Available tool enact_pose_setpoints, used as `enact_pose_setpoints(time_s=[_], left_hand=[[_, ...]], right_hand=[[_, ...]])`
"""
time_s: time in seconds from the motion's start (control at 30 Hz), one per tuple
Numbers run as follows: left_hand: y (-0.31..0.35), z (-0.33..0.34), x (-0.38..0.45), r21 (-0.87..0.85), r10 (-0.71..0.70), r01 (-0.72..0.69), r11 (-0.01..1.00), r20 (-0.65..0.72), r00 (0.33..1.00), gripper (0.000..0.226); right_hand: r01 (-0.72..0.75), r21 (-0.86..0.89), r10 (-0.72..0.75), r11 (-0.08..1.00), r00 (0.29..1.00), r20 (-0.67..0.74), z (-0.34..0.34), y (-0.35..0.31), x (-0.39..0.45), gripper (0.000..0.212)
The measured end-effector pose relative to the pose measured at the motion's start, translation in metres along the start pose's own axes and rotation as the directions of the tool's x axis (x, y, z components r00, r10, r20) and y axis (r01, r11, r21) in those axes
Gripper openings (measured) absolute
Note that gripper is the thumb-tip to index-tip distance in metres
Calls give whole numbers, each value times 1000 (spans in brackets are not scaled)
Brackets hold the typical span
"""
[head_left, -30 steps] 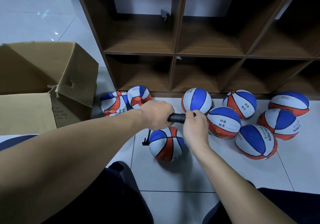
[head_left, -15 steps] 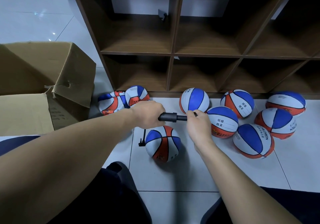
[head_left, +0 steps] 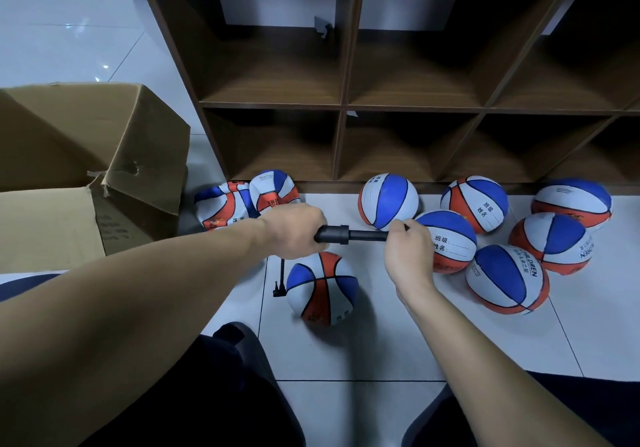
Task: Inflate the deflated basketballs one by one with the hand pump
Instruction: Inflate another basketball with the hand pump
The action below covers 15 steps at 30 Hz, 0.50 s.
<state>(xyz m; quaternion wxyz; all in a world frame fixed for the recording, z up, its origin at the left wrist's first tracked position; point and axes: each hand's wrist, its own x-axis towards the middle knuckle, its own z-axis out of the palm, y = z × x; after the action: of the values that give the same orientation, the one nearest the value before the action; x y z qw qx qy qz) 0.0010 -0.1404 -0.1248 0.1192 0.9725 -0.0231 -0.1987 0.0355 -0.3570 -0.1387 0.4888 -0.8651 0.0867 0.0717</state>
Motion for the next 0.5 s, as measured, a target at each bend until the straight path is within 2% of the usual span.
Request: enact_pose_setpoints(time_s=[0.2, 0.4, 0.5], left_hand=[[18, 2, 2, 22, 30, -30, 999, -16, 999, 18], [21, 4, 2, 12, 46, -45, 999, -13, 999, 18], [19, 6, 1, 47, 50, -49, 998, -16, 999, 20]], right_hand=[[48, -52, -41, 997, 991, 130, 14, -7, -15, 35], [83, -51, -74, 995, 984, 162, 19, -10, -23, 34], [50, 0, -49, 999, 978, 203, 19, -7, -23, 32]])
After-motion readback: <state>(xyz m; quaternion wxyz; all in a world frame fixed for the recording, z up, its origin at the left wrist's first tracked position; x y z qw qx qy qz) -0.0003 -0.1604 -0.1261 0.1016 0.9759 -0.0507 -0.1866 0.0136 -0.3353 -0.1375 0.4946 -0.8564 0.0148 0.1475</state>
